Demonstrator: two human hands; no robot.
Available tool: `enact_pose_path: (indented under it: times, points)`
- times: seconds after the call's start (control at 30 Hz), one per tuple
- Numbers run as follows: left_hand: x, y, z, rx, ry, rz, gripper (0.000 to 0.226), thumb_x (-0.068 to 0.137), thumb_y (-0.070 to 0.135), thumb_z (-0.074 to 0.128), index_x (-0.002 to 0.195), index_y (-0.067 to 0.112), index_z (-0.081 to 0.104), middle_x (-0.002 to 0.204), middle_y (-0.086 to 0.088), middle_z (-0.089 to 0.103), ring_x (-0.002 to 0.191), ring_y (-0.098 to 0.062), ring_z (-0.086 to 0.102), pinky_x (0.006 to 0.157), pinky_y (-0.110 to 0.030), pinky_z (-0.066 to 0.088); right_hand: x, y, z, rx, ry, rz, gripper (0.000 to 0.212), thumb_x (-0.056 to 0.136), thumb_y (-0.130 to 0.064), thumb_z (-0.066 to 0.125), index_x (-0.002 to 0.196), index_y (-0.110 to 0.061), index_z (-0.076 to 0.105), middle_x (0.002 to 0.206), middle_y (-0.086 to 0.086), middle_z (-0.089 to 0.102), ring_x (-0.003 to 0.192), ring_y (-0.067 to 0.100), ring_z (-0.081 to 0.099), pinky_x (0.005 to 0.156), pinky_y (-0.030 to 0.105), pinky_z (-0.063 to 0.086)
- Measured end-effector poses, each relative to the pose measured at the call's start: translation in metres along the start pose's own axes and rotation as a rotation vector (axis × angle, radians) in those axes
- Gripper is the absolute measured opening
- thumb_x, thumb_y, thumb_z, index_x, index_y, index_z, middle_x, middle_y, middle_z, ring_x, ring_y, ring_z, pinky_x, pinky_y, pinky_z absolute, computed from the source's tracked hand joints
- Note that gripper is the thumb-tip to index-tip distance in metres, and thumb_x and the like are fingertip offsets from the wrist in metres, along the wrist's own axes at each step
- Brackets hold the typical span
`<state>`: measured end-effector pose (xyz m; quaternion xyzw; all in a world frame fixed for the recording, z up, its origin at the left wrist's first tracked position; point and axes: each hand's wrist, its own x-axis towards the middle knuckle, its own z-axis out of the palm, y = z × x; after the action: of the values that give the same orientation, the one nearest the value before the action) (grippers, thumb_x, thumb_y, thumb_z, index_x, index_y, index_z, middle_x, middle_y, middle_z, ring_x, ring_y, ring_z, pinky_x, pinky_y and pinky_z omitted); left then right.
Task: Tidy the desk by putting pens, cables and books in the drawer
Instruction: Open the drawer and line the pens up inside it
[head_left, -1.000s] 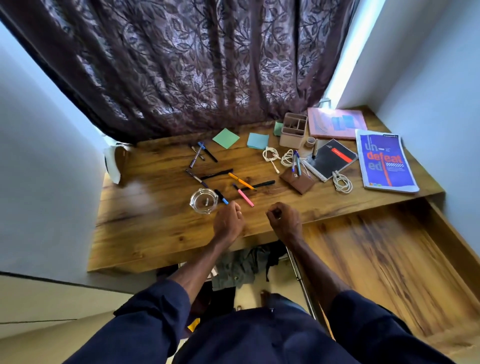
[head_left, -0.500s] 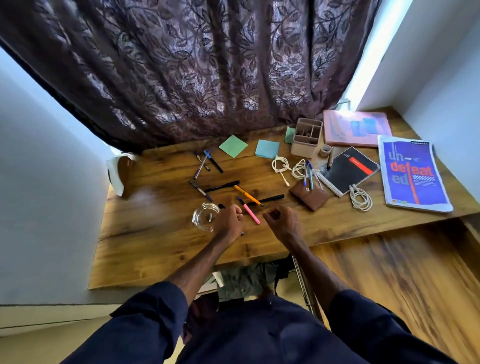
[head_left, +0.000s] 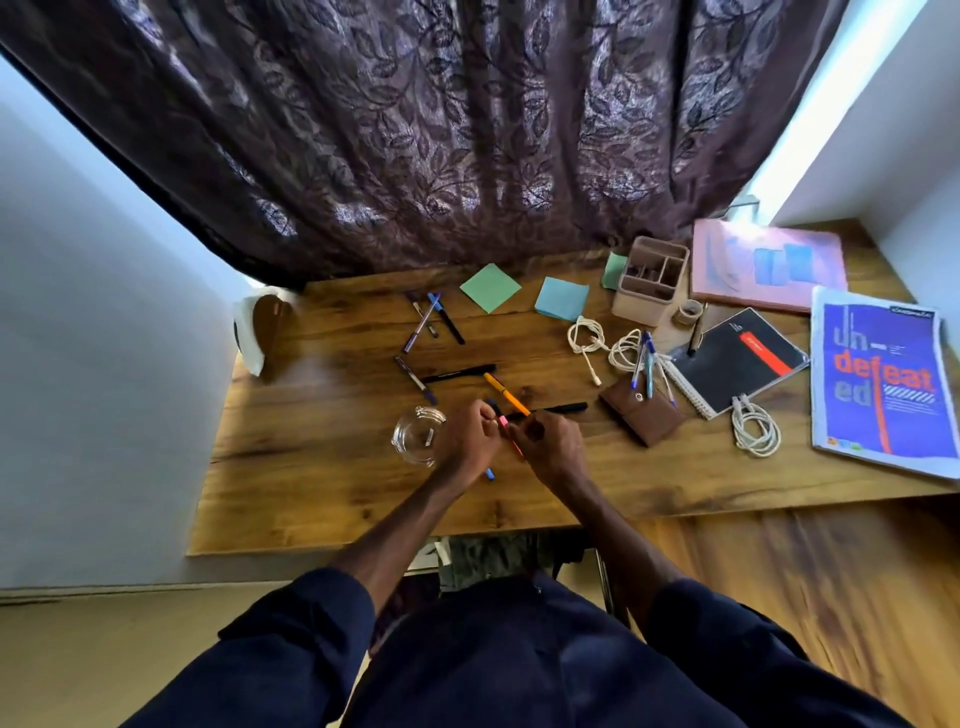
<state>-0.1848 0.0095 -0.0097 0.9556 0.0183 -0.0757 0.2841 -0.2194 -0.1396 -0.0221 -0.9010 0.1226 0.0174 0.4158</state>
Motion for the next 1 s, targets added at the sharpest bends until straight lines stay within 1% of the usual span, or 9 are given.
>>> enact_pose_path:
  times: [0.13,0.23,0.33,0.4,0.5,0.67,0.8,0.87,1.0]
  points:
    - [0.003,-0.002,-0.003,-0.023,0.014,-0.004,0.005,0.088,0.026,0.064,0.093,0.027,0.064,0.087,0.010,0.070,0.080,-0.012,0.067,0.066,-0.037,0.056,0.005,0.001,0.007,0.009,-0.005,-0.026,0.025,0.085,-0.046,0.073,0.078,-0.022,0.069,0.065,-0.008,0.068,0.054,0.006,0.062,0.050,0.034,0.051]
    - [-0.001,-0.014,-0.009,-0.043,0.041,-0.007,0.004,0.090,0.022,0.063,0.094,0.023,0.063,0.086,0.008,0.070,0.076,-0.014,0.066,0.064,-0.035,0.056,0.006,-0.002,0.015,-0.029,-0.024,-0.031,0.019,0.086,-0.039,0.074,0.083,-0.020,0.072,0.073,-0.006,0.072,0.062,0.011,0.065,0.054,0.032,0.052]
    - [-0.007,-0.035,-0.018,-0.041,0.080,-0.028,0.005,0.090,0.020,0.065,0.096,0.020,0.064,0.088,0.005,0.071,0.079,-0.015,0.067,0.063,-0.032,0.055,0.006,-0.003,0.029,-0.042,-0.053,-0.046,0.004,0.085,-0.024,0.068,0.087,-0.023,0.072,0.086,-0.001,0.076,0.075,0.020,0.072,0.062,0.036,0.058]
    - [-0.008,-0.053,-0.025,-0.023,0.125,-0.071,0.009,0.087,0.021,0.068,0.094,0.021,0.063,0.092,0.004,0.070,0.085,-0.017,0.066,0.068,-0.033,0.055,0.007,-0.008,0.037,-0.040,-0.061,-0.057,0.016,0.083,-0.010,0.066,0.086,-0.023,0.074,0.092,-0.001,0.077,0.081,0.020,0.073,0.067,0.038,0.060]
    - [-0.009,-0.080,-0.033,0.000,0.133,-0.107,0.032,0.082,0.029,0.075,0.110,0.021,0.060,0.111,-0.001,0.066,0.102,-0.020,0.061,0.077,-0.036,0.055,0.006,-0.017,0.045,-0.005,-0.081,-0.066,0.022,0.079,0.001,0.064,0.084,-0.016,0.076,0.088,-0.001,0.077,0.079,0.016,0.072,0.068,0.037,0.061]
    - [-0.001,-0.110,-0.035,0.017,0.107,-0.031,0.073,0.071,0.044,0.085,0.128,0.016,0.048,0.131,-0.008,0.049,0.122,-0.024,0.046,0.085,-0.041,0.056,0.007,-0.025,0.060,0.004,-0.104,-0.057,0.013,0.077,-0.003,0.067,0.077,-0.013,0.074,0.076,-0.001,0.075,0.066,0.015,0.070,0.061,0.042,0.060]
    - [0.014,-0.109,-0.037,0.106,-0.066,-0.033,0.110,0.058,0.067,0.084,0.140,0.012,0.037,0.143,-0.011,0.036,0.131,-0.029,0.035,0.101,-0.044,0.048,0.003,-0.038,0.061,-0.023,-0.083,-0.027,0.011,0.080,-0.005,0.069,0.078,-0.014,0.076,0.077,-0.001,0.076,0.067,0.015,0.070,0.061,0.042,0.060]
    - [0.019,-0.104,-0.038,0.161,-0.156,-0.027,0.117,0.057,0.072,0.082,0.144,0.010,0.033,0.148,-0.012,0.032,0.135,-0.032,0.034,0.106,-0.045,0.043,0.004,-0.041,0.065,-0.042,-0.069,-0.002,0.009,0.080,-0.008,0.069,0.076,-0.014,0.074,0.074,-0.001,0.074,0.065,0.016,0.070,0.060,0.044,0.060]
    - [0.026,-0.104,-0.041,0.168,-0.188,-0.019,0.108,0.061,0.063,0.085,0.143,0.012,0.037,0.144,-0.011,0.038,0.132,-0.030,0.039,0.103,-0.041,0.042,0.005,-0.053,0.071,-0.064,-0.005,0.037,0.006,0.081,-0.013,0.073,0.075,-0.015,0.074,0.074,0.002,0.075,0.067,0.020,0.072,0.060,0.042,0.059]
